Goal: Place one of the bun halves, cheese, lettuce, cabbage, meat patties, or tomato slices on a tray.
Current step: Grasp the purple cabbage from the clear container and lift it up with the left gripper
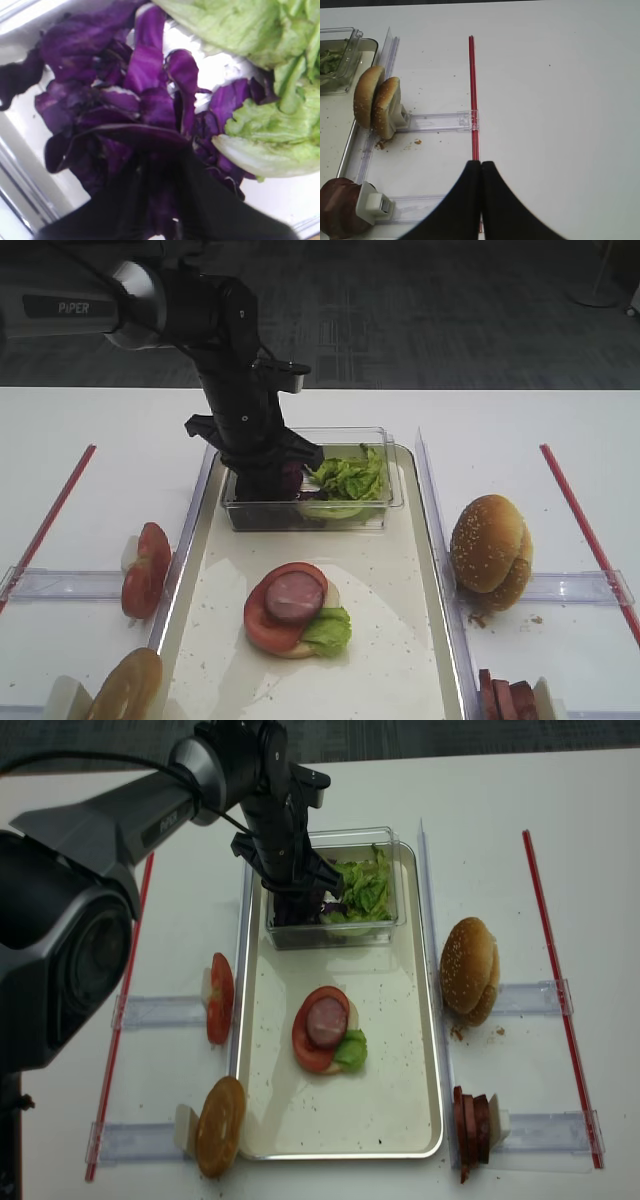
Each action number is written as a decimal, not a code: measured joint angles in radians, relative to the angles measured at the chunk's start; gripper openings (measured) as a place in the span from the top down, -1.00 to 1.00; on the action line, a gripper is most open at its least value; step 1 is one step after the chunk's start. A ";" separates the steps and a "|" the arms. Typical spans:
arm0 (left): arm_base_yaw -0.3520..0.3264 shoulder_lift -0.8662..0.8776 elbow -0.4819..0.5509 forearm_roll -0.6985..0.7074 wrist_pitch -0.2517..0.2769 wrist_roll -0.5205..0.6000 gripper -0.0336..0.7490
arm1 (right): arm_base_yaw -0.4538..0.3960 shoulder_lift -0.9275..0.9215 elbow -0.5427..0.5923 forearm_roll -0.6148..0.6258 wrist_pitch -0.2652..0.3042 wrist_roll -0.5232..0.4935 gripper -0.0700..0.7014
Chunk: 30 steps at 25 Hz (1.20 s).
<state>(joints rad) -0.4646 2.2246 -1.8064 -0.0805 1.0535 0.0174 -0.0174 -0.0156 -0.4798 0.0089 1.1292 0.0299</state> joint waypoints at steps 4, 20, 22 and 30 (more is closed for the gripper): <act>0.000 0.000 0.000 0.000 0.000 0.009 0.90 | 0.000 0.000 0.000 0.000 0.000 0.000 -0.13; 0.000 -0.057 -0.068 0.000 0.084 0.021 0.93 | 0.000 0.000 0.000 0.000 0.000 0.000 -0.13; 0.000 -0.061 -0.092 0.000 0.118 0.021 0.93 | 0.000 0.000 0.000 0.000 0.000 0.000 -0.13; 0.000 -0.063 -0.126 0.021 0.170 0.023 0.93 | 0.000 0.000 0.000 0.000 0.000 0.000 -0.13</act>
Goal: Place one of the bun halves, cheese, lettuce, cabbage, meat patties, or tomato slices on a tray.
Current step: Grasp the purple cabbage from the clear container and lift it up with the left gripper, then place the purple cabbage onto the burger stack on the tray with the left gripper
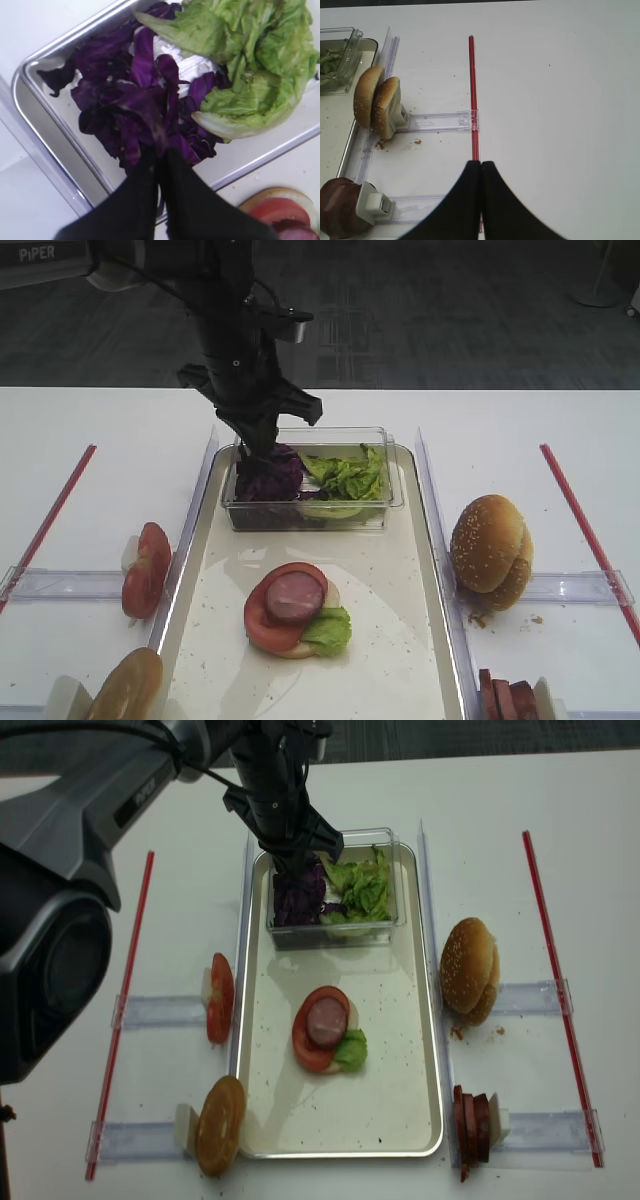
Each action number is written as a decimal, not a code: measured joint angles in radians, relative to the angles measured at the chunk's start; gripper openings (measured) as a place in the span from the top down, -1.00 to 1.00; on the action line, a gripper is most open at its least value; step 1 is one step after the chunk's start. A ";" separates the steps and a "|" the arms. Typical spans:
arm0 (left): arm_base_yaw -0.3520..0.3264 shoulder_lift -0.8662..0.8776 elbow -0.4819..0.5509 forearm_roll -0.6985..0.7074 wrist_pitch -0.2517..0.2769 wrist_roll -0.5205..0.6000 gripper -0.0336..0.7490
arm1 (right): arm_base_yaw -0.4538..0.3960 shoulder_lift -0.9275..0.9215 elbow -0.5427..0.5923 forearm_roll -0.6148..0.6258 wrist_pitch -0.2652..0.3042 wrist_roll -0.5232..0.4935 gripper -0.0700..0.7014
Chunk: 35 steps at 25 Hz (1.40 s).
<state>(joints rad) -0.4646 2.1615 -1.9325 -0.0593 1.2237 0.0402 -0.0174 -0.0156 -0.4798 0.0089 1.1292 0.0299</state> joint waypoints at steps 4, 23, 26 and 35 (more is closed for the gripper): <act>0.000 0.000 0.000 0.004 0.002 0.000 0.93 | 0.000 0.000 0.000 0.000 0.000 0.000 -0.13; -0.028 -0.155 0.259 -0.006 -0.005 0.005 0.93 | 0.000 0.000 0.000 0.000 0.000 0.000 -0.13; -0.028 -0.242 0.422 -0.024 -0.063 0.004 0.93 | 0.000 0.000 0.000 0.000 0.000 0.000 -0.13; -0.028 -0.427 0.685 -0.034 -0.170 0.000 0.93 | 0.000 0.000 0.000 0.000 0.000 0.000 -0.13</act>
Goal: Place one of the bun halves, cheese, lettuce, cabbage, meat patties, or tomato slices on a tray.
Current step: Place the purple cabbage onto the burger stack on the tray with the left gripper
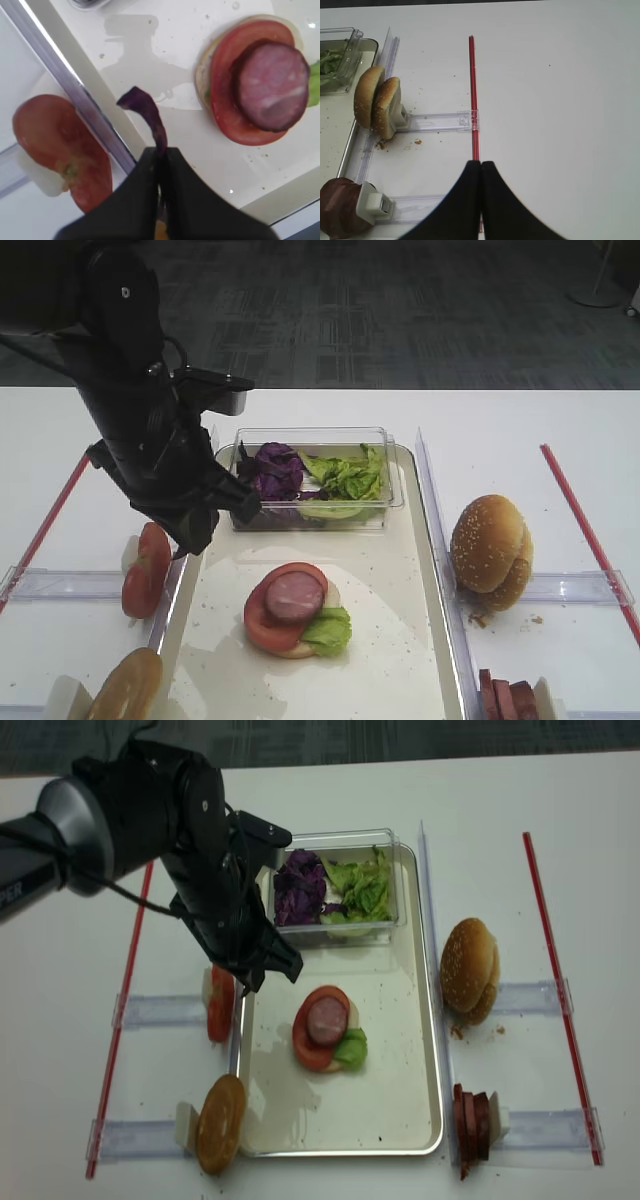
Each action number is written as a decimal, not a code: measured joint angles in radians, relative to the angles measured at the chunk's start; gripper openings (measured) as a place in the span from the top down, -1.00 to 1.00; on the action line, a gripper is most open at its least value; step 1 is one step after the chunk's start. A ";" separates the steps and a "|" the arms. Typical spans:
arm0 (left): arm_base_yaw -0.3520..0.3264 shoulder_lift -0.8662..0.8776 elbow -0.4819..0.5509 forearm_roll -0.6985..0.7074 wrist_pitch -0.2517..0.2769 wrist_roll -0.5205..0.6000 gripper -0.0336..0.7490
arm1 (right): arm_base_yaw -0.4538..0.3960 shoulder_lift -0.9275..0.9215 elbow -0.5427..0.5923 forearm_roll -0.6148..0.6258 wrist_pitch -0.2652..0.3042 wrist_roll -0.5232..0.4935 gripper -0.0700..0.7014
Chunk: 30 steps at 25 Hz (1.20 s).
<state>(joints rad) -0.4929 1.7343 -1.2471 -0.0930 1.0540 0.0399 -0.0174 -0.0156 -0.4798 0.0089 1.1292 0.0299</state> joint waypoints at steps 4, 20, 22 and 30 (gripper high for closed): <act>0.000 0.000 0.004 -0.027 -0.016 0.000 0.93 | 0.000 0.000 0.000 0.000 0.000 0.000 -0.13; -0.204 0.003 0.004 -0.079 -0.088 0.000 0.93 | 0.000 0.000 0.000 0.000 0.000 0.000 -0.13; -0.221 0.004 0.004 -0.084 -0.094 0.000 0.93 | 0.000 0.000 0.000 0.000 0.000 0.000 -0.13; -0.228 0.033 0.004 -0.090 -0.113 0.000 0.93 | 0.000 0.000 0.000 0.000 0.000 0.000 -0.13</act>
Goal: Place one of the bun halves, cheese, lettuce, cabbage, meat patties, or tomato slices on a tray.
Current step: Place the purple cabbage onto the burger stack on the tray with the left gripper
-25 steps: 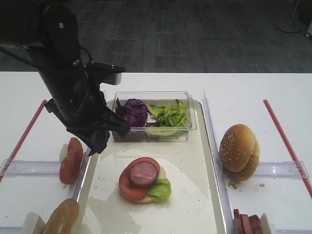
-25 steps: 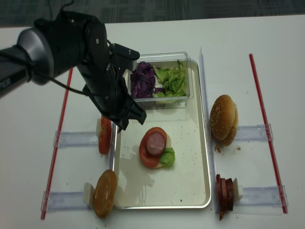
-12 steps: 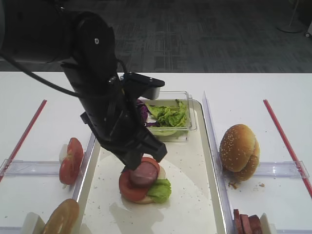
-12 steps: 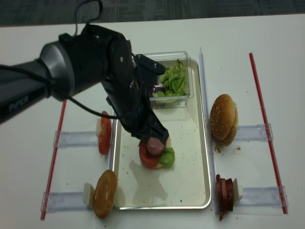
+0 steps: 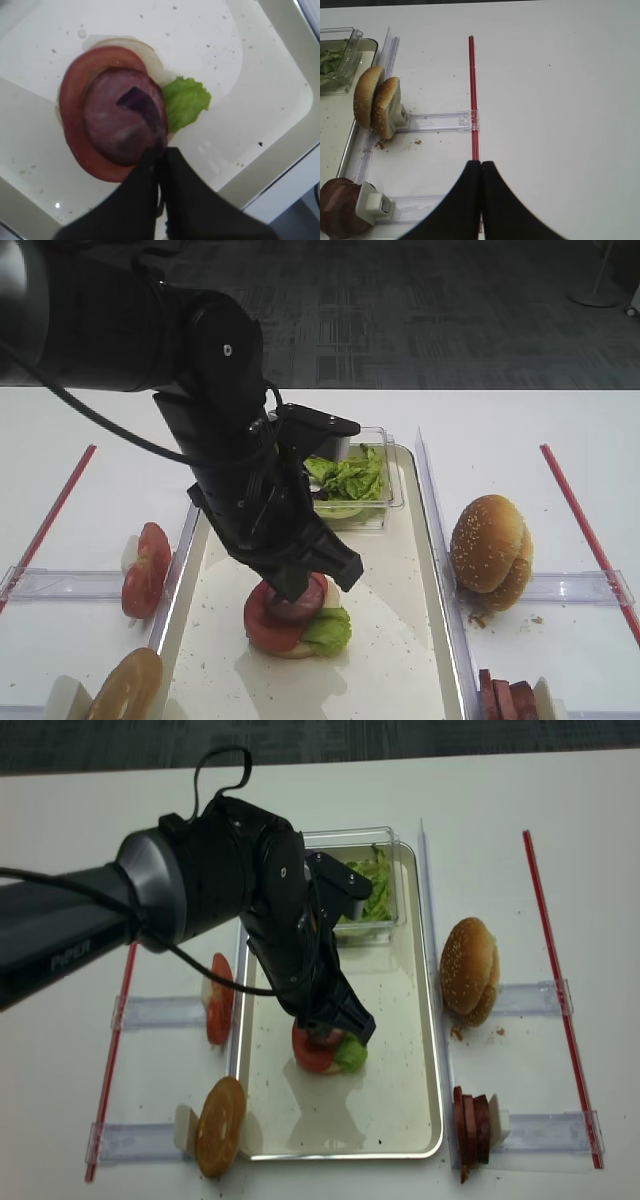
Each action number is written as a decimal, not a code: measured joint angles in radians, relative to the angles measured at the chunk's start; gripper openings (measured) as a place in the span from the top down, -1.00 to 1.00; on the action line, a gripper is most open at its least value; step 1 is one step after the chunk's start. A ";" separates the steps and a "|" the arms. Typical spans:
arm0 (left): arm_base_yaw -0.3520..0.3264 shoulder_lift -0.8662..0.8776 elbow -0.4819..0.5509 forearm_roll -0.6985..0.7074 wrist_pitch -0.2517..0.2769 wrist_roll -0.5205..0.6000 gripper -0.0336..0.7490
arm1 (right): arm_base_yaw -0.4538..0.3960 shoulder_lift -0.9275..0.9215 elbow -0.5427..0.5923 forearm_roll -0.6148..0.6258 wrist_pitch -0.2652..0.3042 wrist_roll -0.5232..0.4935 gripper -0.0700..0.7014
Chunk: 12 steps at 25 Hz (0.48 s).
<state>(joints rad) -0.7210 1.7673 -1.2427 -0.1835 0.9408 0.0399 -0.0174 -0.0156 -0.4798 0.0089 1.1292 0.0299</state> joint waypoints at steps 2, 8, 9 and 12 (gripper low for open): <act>0.000 0.002 0.000 0.002 -0.016 0.000 0.93 | 0.000 0.000 0.000 0.000 0.000 0.000 -0.13; 0.029 0.024 0.000 0.004 -0.037 -0.002 0.93 | 0.000 0.000 0.000 0.000 0.000 0.000 -0.13; 0.033 0.028 0.000 0.004 -0.037 -0.002 0.93 | 0.000 0.000 0.000 0.000 0.000 0.000 -0.13; 0.038 0.035 0.000 0.004 -0.038 -0.002 0.93 | 0.000 0.000 0.000 0.000 0.000 0.000 -0.13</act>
<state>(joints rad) -0.6834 1.8019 -1.2427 -0.1796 0.9032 0.0378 -0.0174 -0.0156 -0.4798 0.0089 1.1292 0.0299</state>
